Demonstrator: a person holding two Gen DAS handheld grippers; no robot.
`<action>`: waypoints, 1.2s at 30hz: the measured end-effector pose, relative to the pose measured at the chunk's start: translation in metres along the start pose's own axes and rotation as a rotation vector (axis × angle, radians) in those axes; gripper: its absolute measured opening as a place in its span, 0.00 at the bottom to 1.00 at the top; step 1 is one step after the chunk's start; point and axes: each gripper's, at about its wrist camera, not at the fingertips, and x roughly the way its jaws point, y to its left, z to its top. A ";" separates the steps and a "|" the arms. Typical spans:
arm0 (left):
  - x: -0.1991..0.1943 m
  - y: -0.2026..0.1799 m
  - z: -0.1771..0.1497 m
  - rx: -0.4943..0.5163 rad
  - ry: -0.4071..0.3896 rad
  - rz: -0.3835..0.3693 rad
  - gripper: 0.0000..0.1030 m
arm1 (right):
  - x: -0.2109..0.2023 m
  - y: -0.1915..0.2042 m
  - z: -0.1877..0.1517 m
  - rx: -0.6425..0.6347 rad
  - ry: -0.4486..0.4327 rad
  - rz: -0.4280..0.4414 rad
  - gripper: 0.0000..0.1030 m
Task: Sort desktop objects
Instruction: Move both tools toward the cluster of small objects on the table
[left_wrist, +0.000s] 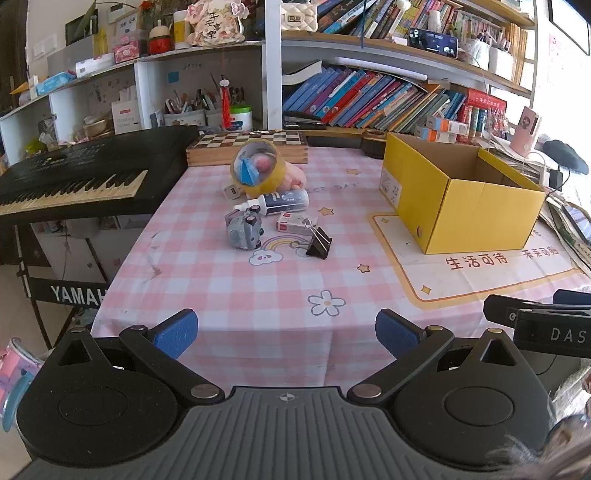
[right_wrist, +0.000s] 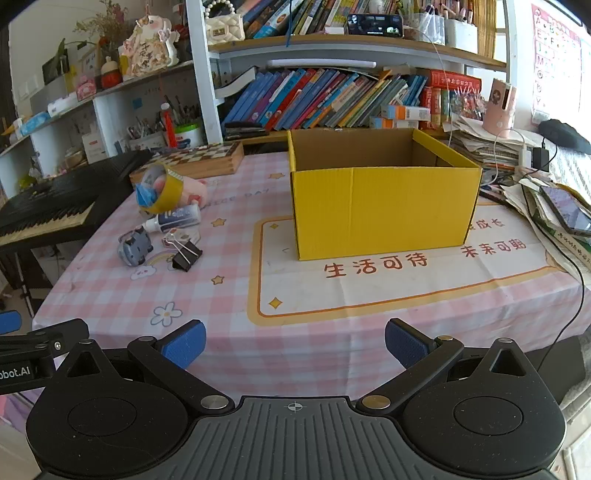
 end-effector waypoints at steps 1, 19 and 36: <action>0.000 0.000 0.000 0.000 0.000 -0.001 1.00 | 0.000 0.000 0.001 0.000 0.001 0.000 1.00; 0.000 -0.001 -0.001 0.010 0.007 -0.009 1.00 | -0.001 -0.003 0.001 0.002 0.016 -0.009 1.00; -0.001 -0.002 -0.002 0.016 0.006 -0.018 1.00 | -0.004 -0.006 0.000 0.009 0.016 -0.013 1.00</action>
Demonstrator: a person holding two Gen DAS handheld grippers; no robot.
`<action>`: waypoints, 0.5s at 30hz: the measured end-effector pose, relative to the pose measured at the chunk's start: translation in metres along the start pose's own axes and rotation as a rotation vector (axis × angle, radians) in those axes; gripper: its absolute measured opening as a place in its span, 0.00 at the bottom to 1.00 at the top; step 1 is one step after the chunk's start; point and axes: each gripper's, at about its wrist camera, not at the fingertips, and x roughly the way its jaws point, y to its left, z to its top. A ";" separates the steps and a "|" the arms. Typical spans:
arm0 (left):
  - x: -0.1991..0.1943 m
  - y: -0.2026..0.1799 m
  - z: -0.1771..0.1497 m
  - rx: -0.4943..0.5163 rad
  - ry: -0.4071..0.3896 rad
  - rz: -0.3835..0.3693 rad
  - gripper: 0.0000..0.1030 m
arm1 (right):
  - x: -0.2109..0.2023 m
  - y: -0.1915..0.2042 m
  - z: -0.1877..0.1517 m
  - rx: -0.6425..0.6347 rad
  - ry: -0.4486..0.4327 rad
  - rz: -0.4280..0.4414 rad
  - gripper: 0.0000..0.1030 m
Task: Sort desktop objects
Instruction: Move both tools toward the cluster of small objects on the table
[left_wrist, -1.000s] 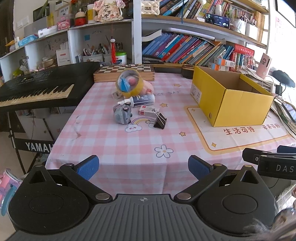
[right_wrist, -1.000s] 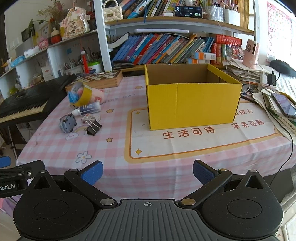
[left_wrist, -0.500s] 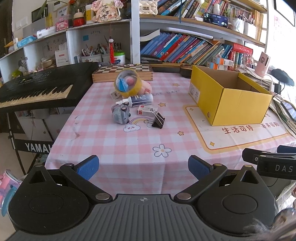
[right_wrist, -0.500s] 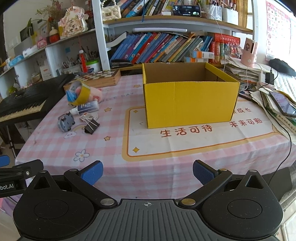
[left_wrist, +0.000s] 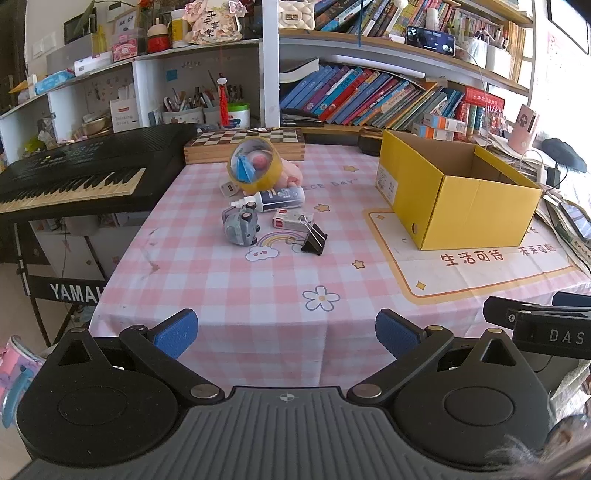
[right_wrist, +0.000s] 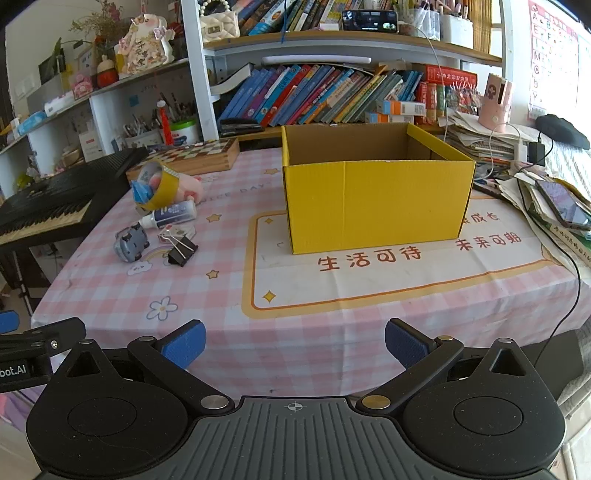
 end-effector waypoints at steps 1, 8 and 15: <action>-0.001 -0.001 -0.001 -0.001 0.000 -0.001 1.00 | 0.000 0.000 0.000 0.001 0.000 0.000 1.00; -0.002 -0.001 -0.001 0.009 -0.001 -0.013 1.00 | 0.000 0.001 0.000 0.002 0.001 0.002 1.00; -0.003 -0.001 -0.002 0.007 0.004 -0.014 1.00 | -0.003 0.004 -0.002 0.002 0.003 0.009 1.00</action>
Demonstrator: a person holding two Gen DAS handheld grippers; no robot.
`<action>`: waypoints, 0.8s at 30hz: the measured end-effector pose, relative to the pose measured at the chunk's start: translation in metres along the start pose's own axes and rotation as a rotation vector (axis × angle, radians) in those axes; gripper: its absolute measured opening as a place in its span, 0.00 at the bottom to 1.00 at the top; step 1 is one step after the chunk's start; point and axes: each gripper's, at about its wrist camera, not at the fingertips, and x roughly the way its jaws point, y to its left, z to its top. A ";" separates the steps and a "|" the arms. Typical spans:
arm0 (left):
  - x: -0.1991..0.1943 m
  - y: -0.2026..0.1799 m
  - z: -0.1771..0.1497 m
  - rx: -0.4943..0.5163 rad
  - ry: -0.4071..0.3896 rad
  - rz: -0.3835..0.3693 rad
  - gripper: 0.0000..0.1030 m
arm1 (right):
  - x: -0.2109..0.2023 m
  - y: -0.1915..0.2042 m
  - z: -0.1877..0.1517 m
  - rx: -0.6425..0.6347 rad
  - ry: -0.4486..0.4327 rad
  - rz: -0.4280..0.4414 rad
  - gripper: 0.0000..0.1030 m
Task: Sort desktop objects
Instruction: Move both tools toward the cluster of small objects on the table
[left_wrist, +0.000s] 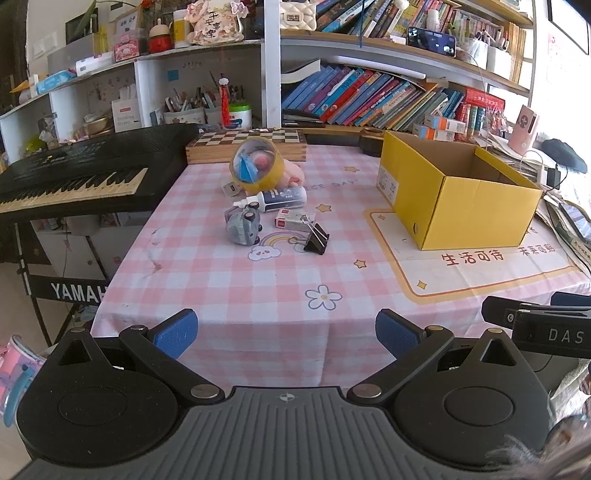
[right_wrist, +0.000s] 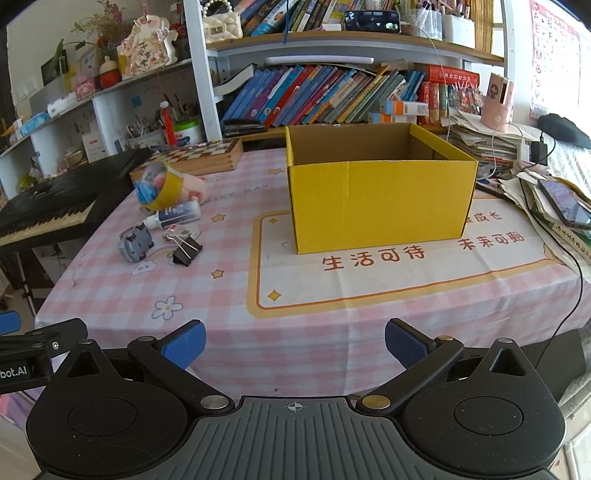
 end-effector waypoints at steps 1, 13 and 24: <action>-0.001 0.000 0.000 -0.001 0.002 0.000 1.00 | 0.000 0.001 0.000 -0.001 0.001 0.001 1.00; -0.001 0.018 0.003 -0.015 0.009 0.010 1.00 | 0.007 0.011 0.001 -0.011 0.012 0.007 1.00; -0.003 0.033 0.004 -0.045 0.009 0.037 1.00 | 0.009 0.027 0.006 -0.043 0.024 0.044 1.00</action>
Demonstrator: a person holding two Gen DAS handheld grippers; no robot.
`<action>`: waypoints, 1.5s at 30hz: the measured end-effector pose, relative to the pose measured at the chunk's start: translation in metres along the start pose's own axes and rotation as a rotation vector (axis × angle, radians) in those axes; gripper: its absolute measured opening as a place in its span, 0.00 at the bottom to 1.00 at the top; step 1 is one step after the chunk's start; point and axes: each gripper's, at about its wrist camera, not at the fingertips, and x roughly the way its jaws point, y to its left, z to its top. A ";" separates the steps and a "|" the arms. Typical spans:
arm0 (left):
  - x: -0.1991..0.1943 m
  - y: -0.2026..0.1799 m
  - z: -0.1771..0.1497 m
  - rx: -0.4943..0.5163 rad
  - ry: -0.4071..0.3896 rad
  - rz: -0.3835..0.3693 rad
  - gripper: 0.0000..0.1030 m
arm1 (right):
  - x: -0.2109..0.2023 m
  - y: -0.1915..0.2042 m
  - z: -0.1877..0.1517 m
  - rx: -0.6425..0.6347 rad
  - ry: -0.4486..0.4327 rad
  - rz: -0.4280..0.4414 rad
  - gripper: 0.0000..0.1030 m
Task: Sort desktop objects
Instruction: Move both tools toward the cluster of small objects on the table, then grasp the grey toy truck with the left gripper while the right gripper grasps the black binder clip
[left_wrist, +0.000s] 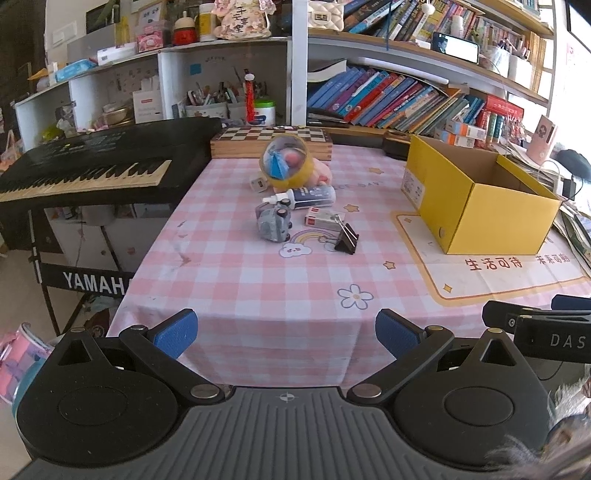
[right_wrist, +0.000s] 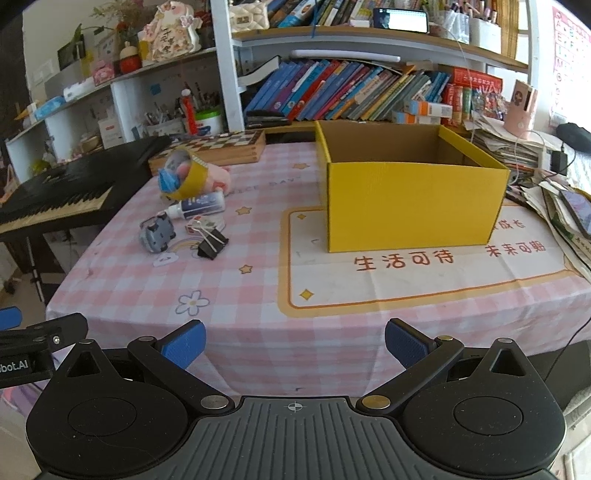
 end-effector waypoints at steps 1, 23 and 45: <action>0.000 0.000 0.000 -0.001 0.001 0.003 1.00 | 0.001 0.001 0.001 -0.001 0.002 0.015 1.00; 0.029 0.027 0.008 -0.073 0.052 0.104 1.00 | 0.049 0.045 0.023 -0.168 0.060 0.102 1.00; 0.110 0.033 0.056 -0.139 0.112 0.144 1.00 | 0.138 0.056 0.070 -0.257 0.143 0.228 1.00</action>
